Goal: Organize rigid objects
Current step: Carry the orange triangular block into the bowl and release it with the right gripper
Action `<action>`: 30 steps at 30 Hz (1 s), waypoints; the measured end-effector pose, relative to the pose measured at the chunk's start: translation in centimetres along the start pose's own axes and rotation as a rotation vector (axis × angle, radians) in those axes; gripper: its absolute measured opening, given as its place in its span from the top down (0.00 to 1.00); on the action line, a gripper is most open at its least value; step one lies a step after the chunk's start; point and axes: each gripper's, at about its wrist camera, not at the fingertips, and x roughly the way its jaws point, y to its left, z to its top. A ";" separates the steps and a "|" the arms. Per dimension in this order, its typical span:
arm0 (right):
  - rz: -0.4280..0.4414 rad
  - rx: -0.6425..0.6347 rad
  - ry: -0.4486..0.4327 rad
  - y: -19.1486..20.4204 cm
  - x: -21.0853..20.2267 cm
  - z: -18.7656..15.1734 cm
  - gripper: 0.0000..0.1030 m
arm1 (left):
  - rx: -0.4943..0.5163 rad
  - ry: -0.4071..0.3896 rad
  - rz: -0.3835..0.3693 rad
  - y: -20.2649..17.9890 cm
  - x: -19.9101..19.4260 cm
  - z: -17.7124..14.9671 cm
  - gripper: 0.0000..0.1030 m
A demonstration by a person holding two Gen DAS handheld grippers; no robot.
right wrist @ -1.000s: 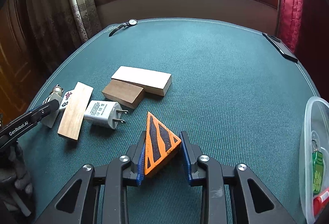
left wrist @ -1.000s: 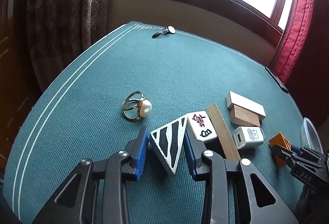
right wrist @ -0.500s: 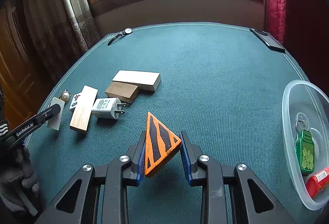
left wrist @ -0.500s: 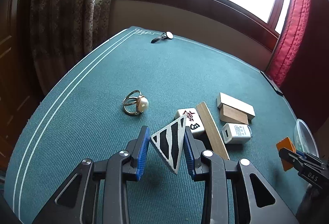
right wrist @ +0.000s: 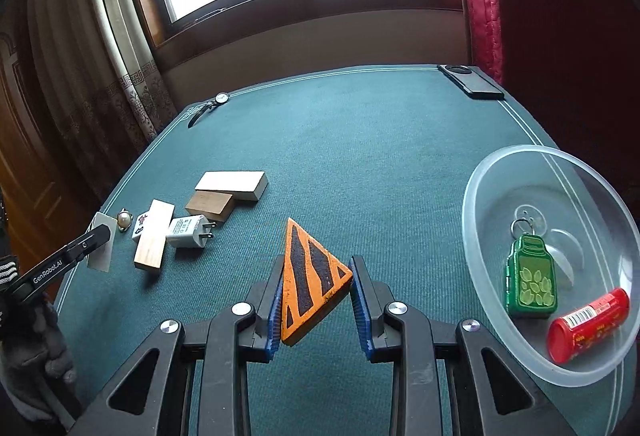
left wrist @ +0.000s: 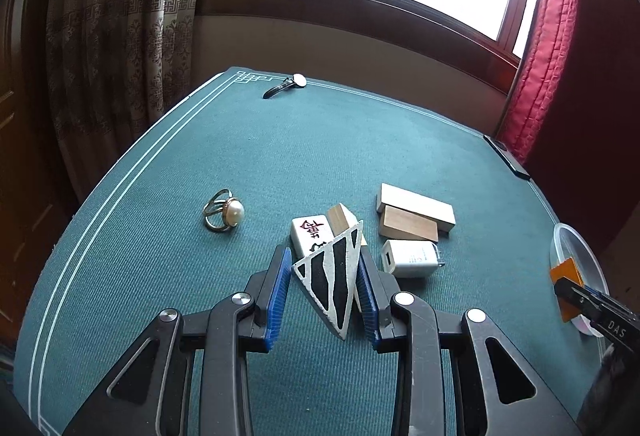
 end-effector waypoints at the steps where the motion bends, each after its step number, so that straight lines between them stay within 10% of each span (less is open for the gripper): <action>1: -0.006 0.007 -0.009 -0.4 -0.3 0.0 0.70 | 0.007 0.000 -0.003 -0.4 0.0 0.0 0.67; 23: -0.206 0.221 -0.137 -12.2 -5.1 -0.5 0.69 | 0.155 0.016 -0.076 -9.3 -0.7 0.1 0.67; 30: -0.250 0.284 -0.160 -15.0 -5.7 -0.8 0.52 | 0.203 0.021 -0.109 -12.2 -0.7 0.1 0.67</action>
